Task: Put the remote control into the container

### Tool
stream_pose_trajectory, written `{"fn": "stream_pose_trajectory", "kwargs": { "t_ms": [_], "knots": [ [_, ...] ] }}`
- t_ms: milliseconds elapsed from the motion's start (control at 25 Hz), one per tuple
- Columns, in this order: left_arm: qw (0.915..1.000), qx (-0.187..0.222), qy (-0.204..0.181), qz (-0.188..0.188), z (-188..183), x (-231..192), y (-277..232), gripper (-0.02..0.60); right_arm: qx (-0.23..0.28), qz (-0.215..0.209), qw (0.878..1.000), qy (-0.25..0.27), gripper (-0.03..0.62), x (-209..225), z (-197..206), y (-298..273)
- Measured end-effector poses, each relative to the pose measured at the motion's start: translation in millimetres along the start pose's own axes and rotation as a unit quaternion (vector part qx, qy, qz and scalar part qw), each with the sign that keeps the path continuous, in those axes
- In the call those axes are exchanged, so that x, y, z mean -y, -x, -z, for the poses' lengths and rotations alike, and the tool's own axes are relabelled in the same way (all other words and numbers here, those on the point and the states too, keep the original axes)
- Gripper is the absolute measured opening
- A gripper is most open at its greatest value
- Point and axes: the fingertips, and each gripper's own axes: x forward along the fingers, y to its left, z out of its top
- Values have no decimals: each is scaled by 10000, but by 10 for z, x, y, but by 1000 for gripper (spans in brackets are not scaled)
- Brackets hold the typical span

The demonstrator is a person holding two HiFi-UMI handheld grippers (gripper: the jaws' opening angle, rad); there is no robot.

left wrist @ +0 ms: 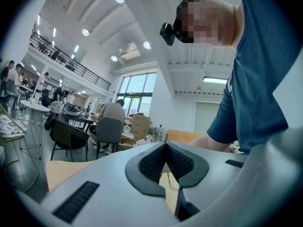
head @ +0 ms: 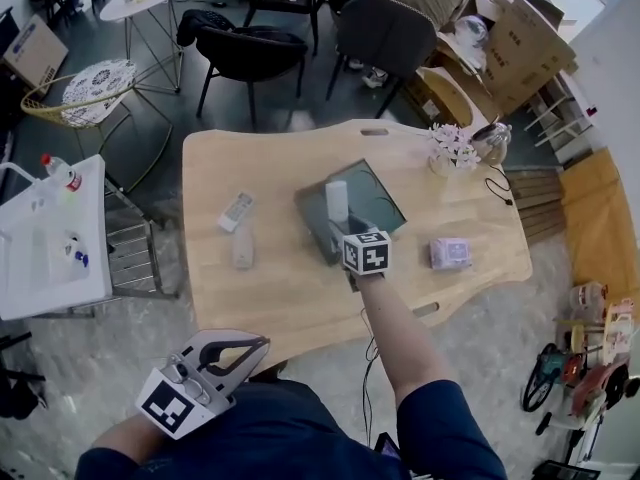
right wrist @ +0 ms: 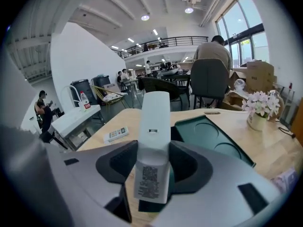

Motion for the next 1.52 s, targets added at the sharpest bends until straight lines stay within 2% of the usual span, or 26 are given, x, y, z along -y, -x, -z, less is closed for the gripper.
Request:
{"fn": "stream_pose_trajectory", "kwargs": {
  "t_ms": [280,480,760,1200,1400,1520],
  "knots": [
    [9997,-22,14,-232,4,-179,2,9,-1125,108,9916,630,219,160,276,-570],
    [9989,-112,60,-449,52,-298,77,9,-1925,156,9763,974,219,227,520,-782],
    [9981,-156,110,-585,114,-372,86,9,-2758,31,9557,1026,219,214,823,-964],
    [9968,-208,143,-762,179,-433,103,10,-3212,-36,9418,991,219,269,947,-1147],
    [9964,-202,166,-800,186,-421,145,12,-3228,-109,9418,931,221,241,984,-1161],
    [9961,-211,161,-839,161,-409,181,12,-3077,-88,9477,842,241,238,948,-1142]
  ]
}}
